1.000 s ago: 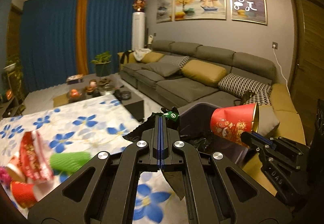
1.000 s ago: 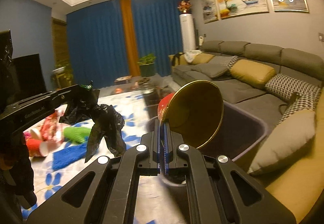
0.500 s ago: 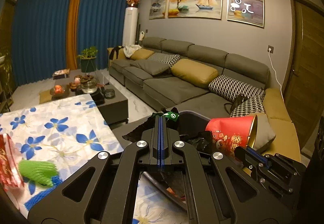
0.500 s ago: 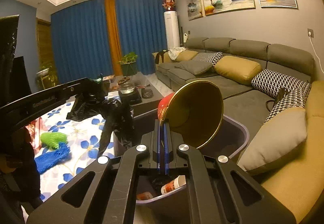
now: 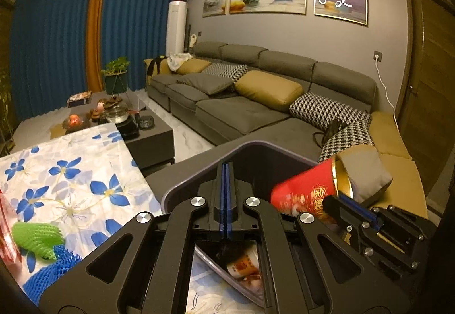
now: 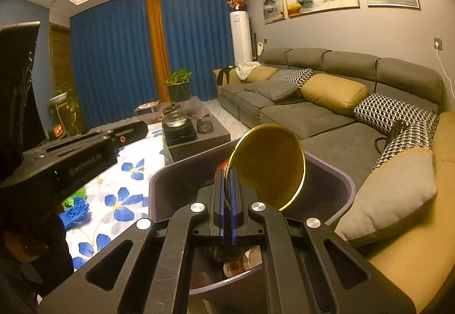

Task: Collect trash
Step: 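Open both tools to drop the red cup and black bag into the bin, then move both open tools back over the remaining trash on the table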

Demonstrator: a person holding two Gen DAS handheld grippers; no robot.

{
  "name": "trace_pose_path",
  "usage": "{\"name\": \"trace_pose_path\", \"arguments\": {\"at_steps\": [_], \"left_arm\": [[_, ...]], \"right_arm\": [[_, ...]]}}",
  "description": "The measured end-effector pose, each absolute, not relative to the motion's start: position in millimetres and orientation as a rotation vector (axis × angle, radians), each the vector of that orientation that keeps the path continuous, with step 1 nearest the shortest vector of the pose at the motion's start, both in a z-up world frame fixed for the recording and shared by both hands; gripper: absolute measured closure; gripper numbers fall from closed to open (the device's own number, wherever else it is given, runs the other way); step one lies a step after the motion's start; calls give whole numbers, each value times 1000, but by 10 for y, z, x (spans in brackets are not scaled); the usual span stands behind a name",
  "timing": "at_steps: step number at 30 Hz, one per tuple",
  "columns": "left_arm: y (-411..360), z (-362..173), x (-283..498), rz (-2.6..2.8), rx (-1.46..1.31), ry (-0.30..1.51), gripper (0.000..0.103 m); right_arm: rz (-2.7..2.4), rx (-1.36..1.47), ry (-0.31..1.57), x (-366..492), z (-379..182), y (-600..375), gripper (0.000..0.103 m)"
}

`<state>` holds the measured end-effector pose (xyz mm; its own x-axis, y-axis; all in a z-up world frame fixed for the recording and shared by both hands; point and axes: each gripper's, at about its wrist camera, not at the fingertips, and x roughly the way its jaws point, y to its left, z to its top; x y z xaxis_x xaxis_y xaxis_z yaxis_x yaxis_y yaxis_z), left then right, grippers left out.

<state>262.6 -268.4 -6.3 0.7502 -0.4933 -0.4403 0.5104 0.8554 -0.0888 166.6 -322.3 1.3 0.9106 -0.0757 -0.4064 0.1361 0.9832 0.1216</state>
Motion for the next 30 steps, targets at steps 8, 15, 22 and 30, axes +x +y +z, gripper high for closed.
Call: {"name": "trace_pose_path", "arguments": {"at_steps": [8, 15, 22, 30], "left_arm": [[-2349, -91, 2546, -458, -11, 450, 33], [-1961, -144, 2321, -338, -1, 438, 15], [-1681, -184, 2035, -228, 44, 434, 8], [-1328, -235, 1714, -158, 50, 444, 7]], "right_arm": [[-121, 158, 410, 1610, 16, -3218, 97], [-124, 162, 383, 1496, 69, -3148, 60], [-124, 171, 349, 1266, 100, -2927, 27], [-113, 178, 353, 1104, 83, -2636, 15]]}}
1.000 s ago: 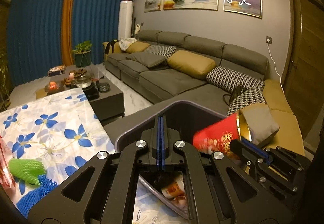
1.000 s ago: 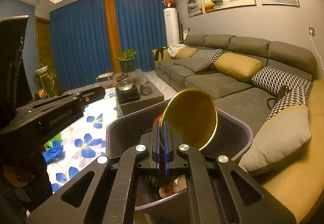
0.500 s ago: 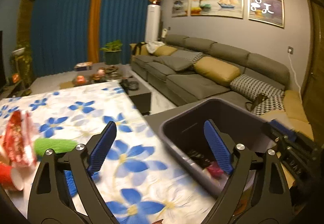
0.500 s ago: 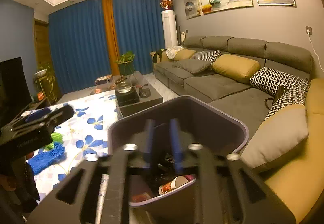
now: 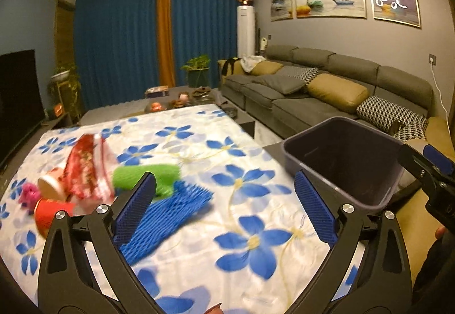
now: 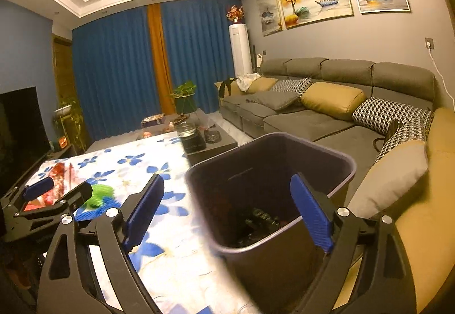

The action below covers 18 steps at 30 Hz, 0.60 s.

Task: Collect trash
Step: 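Move both open tools back over the remaining trash on the table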

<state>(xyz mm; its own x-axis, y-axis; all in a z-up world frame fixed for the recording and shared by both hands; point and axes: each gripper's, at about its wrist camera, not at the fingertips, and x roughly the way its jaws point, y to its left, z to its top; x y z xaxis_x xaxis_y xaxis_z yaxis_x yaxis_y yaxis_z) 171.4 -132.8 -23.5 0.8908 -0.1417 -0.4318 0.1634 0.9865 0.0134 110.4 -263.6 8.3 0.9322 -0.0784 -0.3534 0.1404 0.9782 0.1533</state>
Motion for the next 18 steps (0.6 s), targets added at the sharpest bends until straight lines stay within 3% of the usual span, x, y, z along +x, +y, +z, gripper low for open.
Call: {"name": "trace_pose_path", "arguments": {"at_steps": [18], "left_arm": [[-41, -273, 1163, 43, -40, 437, 7]], "right_arm": [[27, 107, 384, 973, 68, -1522, 14]]}}
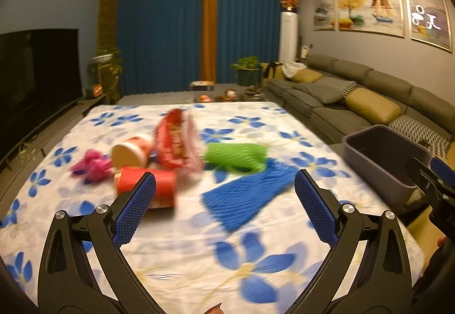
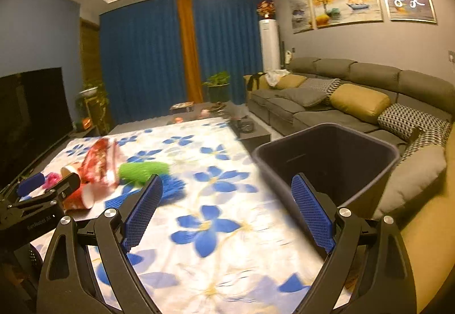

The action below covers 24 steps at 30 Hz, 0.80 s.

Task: Collect trash
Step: 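Move both open tools back over the remaining trash on the table, then grasp the second red paper cup with the left tool while the right tool grasps the blue foam net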

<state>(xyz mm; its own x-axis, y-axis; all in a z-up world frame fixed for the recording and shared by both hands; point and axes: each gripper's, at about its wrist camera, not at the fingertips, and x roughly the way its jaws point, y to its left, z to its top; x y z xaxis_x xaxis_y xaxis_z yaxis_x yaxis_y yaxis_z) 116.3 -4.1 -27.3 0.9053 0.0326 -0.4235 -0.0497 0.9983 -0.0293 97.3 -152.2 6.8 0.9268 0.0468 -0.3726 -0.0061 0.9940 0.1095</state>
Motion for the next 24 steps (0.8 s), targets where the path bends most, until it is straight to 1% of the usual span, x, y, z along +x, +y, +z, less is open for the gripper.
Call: {"name": "trace_pose_path", "arguments": {"at_steps": [11, 18, 20, 24], "left_arm": [[814, -437, 1033, 154, -70, 441, 7], [1247, -506, 1149, 128, -162, 461, 7], [1308, -546, 1205, 119, -172, 474, 9], [1383, -630, 1361, 83, -181, 521, 18]], "right_arm": [[120, 55, 428, 1112, -53, -883, 14], [154, 45, 453, 1237, -113, -678, 14], [163, 39, 454, 1270, -118, -631, 14], [174, 31, 459, 1338, -126, -568, 14]]}}
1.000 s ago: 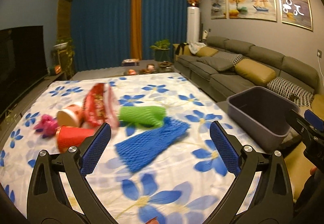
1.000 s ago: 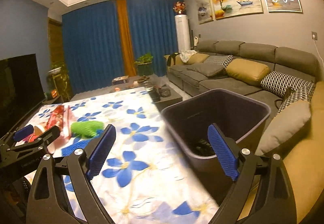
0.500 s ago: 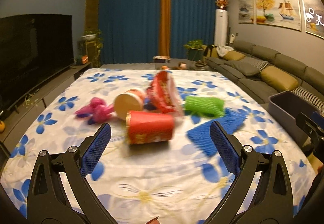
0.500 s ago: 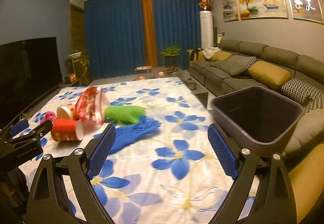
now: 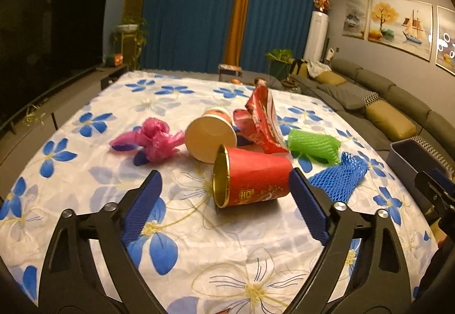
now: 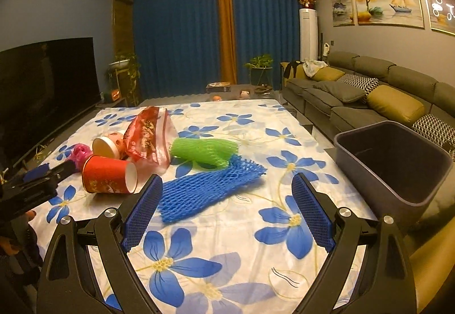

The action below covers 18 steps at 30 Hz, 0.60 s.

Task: Collect trash
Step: 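Grasp the second red paper cup with the left tool while the right tool grasps the blue foam net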

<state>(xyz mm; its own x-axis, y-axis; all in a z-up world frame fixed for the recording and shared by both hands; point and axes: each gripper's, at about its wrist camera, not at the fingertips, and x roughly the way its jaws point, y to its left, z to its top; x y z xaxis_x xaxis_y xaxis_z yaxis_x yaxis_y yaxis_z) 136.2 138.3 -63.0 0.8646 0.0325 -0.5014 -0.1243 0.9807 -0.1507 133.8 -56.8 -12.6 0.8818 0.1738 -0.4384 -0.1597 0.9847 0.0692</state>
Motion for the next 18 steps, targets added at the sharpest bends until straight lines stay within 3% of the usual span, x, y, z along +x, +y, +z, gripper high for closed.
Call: {"name": "trace_pose_path", "arguments": {"at_steps": [5, 18], "left_arm": [[1405, -724, 1542, 30, -197, 581, 27], [1267, -895, 1658, -163, -207, 686, 80]], "right_arm": [[186, 29, 465, 1414, -137, -494, 14], [203, 19, 481, 1509, -175, -395, 14]]}}
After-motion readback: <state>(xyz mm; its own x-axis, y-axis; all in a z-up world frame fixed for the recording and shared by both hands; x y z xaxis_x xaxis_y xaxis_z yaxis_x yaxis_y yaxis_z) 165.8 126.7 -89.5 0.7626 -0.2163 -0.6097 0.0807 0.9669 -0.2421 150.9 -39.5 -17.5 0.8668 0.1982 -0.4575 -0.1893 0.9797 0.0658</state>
